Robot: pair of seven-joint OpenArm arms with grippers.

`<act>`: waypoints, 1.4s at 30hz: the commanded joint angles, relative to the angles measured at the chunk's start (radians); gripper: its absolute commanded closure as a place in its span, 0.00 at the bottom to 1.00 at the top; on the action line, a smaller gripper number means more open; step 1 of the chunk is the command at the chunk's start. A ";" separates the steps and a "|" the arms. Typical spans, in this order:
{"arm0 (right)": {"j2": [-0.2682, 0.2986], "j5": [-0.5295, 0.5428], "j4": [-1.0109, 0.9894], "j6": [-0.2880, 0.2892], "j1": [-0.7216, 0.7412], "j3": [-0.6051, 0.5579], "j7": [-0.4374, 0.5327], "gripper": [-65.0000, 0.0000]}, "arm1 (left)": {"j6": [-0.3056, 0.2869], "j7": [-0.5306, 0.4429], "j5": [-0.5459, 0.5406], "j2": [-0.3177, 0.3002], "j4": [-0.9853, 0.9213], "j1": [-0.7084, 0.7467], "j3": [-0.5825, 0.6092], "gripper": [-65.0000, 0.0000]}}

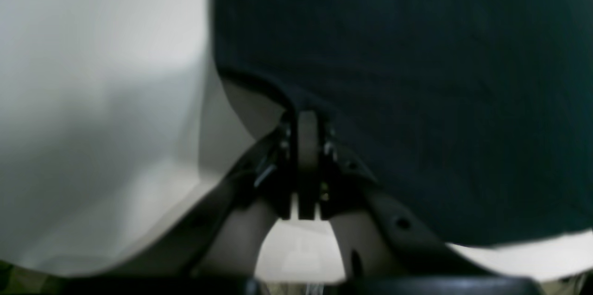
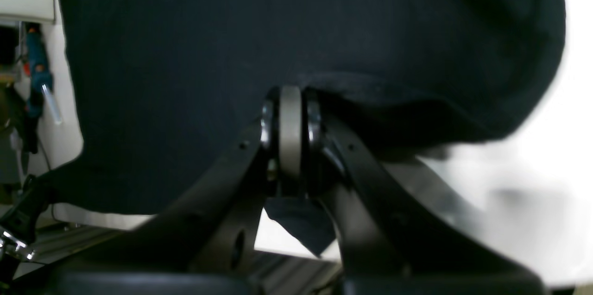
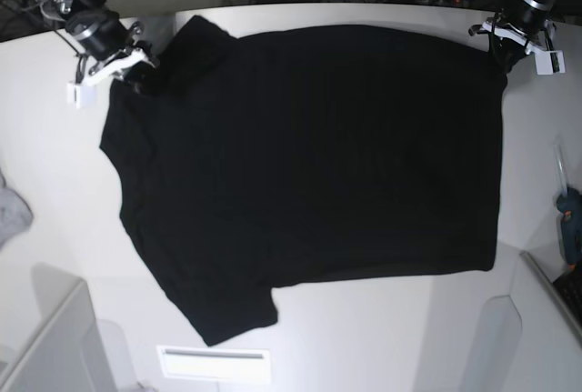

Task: Fold the T-shirt properly
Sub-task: 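Lift the shirt edge with both grippers and fold it over the body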

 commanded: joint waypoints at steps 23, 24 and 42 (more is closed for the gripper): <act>-0.001 -0.097 -0.112 -0.098 0.398 -0.003 -0.136 1.00 | 0.133 0.139 0.038 -0.014 -0.071 -0.288 -0.025 1.00; -0.001 -0.097 -0.129 -0.098 0.411 -0.003 -0.136 1.00 | 0.133 0.139 0.067 -0.013 -0.073 -0.299 -0.025 1.00; 0.008 -0.100 -0.306 -0.156 0.583 -0.106 -0.094 1.00 | 0.132 0.203 0.159 -0.014 -0.122 -0.442 -0.025 1.00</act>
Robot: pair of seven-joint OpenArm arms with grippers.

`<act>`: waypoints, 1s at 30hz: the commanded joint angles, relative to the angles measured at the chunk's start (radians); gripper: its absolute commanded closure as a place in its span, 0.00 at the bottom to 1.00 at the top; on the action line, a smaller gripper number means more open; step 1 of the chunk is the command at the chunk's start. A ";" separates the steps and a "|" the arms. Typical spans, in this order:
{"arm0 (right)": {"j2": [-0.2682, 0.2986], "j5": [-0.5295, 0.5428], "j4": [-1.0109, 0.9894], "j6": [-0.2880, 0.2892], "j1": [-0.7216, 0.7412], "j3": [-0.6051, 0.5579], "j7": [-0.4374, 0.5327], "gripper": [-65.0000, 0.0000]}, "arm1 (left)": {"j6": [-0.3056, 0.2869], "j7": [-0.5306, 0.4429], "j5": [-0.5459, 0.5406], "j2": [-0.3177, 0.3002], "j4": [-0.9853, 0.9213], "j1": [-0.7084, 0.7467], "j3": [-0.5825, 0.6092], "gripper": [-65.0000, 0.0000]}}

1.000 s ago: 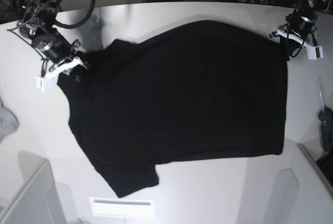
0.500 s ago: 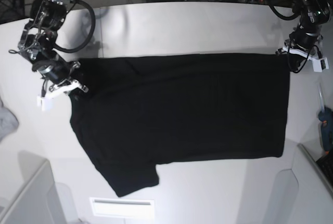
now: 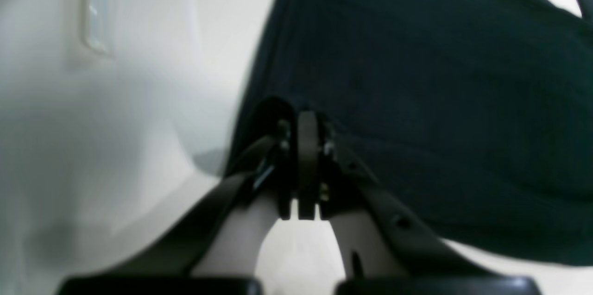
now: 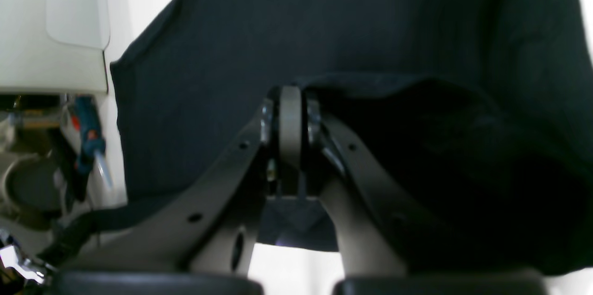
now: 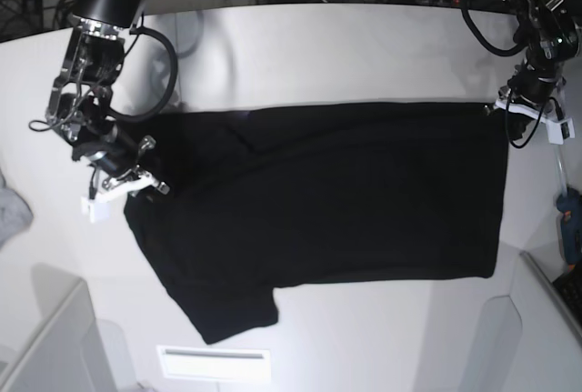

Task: Fold the T-shirt properly
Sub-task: 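Lift the shirt edge with both grippers and fold it over the body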

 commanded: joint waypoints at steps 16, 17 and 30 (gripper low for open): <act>-0.001 -0.077 -0.022 0.002 0.039 0.002 0.052 1.00 | -0.003 -0.009 0.216 -0.010 -0.037 -0.153 0.089 1.00; -0.001 -0.077 -0.022 0.002 0.039 0.002 0.052 1.00 | -0.003 -0.009 0.216 -0.010 -0.051 -0.161 0.089 1.00; -0.004 -0.072 -0.022 0.002 0.039 0.003 0.053 1.00 | -0.003 -0.011 0.210 -0.013 -0.097 -0.173 0.086 1.00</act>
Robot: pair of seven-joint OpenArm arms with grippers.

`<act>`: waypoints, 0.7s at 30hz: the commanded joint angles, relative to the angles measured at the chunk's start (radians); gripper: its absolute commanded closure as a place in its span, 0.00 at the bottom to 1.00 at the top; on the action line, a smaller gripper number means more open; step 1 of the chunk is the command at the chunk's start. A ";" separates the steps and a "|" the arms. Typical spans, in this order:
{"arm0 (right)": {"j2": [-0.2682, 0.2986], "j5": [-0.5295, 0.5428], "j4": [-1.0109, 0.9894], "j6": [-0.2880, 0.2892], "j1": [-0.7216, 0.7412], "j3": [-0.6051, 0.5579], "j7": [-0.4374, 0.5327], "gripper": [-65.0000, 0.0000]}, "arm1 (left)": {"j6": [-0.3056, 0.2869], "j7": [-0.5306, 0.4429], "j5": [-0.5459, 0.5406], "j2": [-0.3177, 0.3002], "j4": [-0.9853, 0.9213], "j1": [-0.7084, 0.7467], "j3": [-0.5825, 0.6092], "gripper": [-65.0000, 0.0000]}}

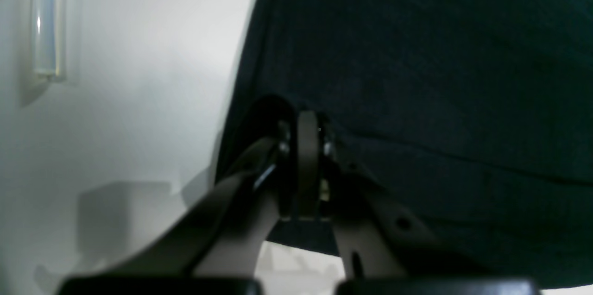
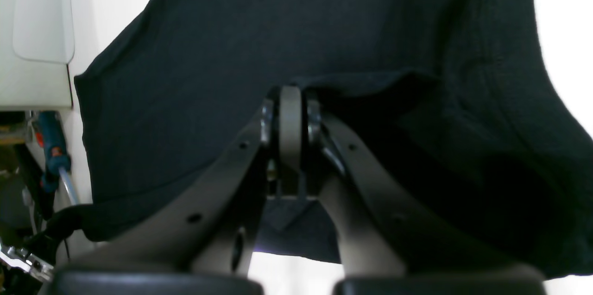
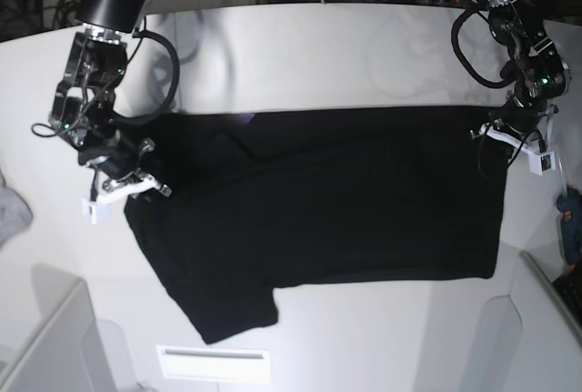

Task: Fold the T-shirt properly
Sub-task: 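Lift the shirt edge with both grippers and fold it over the body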

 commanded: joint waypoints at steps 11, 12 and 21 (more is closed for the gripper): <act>0.009 0.022 0.048 0.005 -0.030 0.012 0.116 0.64 | -0.003 -0.021 -0.019 -0.014 0.031 -0.035 -0.014 0.21; 0.009 0.022 0.065 0.005 -0.052 0.012 0.119 0.64 | -0.003 -0.021 -0.019 -0.014 0.041 -0.035 -0.032 0.16; -0.039 0.021 0.339 -0.114 -0.322 0.029 0.300 0.64 | -0.006 -0.017 -0.157 0.043 0.127 0.118 -0.232 0.12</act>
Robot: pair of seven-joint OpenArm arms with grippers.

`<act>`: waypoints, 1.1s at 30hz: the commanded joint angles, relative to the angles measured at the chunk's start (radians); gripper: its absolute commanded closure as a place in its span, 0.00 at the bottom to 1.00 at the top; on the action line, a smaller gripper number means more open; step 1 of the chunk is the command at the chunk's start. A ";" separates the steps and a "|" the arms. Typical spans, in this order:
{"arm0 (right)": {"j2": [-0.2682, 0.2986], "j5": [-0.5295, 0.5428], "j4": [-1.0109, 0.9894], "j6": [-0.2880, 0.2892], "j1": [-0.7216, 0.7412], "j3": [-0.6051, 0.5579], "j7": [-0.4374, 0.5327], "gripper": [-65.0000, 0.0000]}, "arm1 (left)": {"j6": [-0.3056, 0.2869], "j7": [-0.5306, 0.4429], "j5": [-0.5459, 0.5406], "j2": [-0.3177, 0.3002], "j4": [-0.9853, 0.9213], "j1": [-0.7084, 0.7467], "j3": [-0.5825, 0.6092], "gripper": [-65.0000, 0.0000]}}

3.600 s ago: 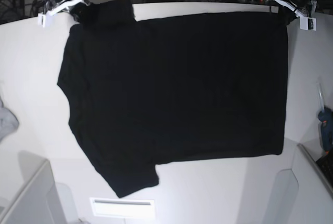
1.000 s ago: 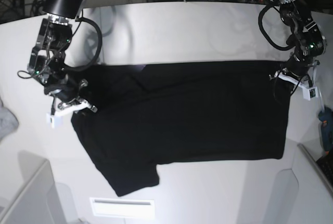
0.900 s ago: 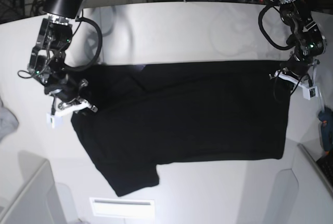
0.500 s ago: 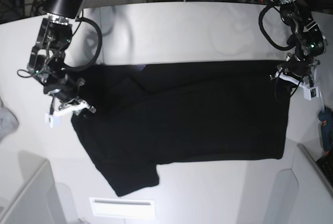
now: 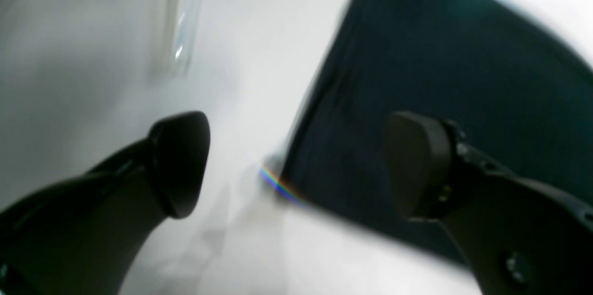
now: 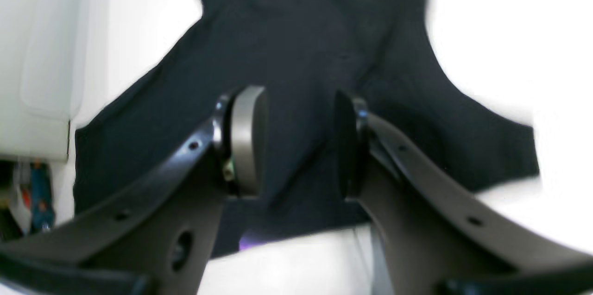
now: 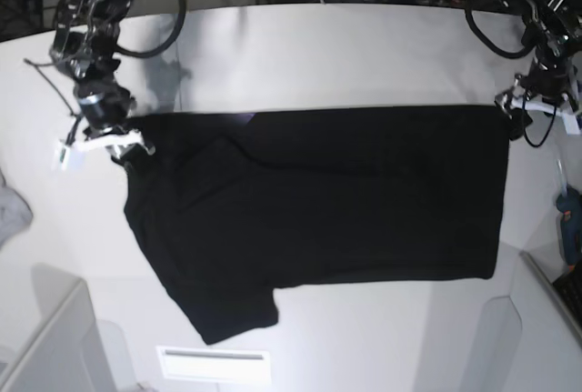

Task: Fold the T-shirt properly
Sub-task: 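Lift the shirt edge with both grippers and fold it over the body, then lower the folded edge with both grippers and release it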

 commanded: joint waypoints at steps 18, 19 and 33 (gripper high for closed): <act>-0.063 -0.004 -0.237 -0.062 -0.022 0.123 0.039 0.45 | -0.006 -0.029 -0.023 -0.010 -0.118 0.019 -0.001 0.12; -0.063 -0.004 -0.257 -0.060 -0.011 0.124 0.039 0.45 | -0.006 -0.029 -0.023 -0.010 -0.121 0.017 -0.001 0.12; -0.036 -0.004 -0.409 -0.059 0.092 0.124 0.039 0.46 | -0.004 -0.031 -0.018 -0.010 -0.250 -0.067 0.063 0.12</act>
